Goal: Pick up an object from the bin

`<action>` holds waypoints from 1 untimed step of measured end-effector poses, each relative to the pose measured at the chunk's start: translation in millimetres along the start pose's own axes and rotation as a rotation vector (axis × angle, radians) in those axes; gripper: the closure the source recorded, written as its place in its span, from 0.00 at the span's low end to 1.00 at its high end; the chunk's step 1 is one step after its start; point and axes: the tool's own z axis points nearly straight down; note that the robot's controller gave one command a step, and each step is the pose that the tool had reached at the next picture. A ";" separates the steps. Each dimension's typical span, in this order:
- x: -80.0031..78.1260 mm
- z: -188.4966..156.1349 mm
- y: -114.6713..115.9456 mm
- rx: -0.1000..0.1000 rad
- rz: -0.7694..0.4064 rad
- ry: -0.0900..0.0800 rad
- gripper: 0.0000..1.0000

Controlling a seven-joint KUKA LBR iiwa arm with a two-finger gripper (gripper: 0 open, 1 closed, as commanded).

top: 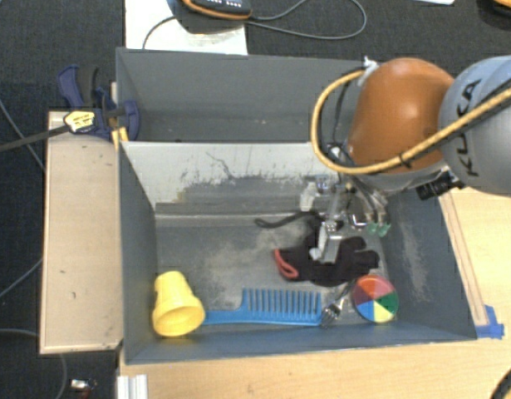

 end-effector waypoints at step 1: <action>-1.2 -4.7 -0.2 -0.001 0.001 -0.008 0.00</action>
Offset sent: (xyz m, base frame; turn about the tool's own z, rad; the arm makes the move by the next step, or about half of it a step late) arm -0.0126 -0.0260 -0.0701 0.1620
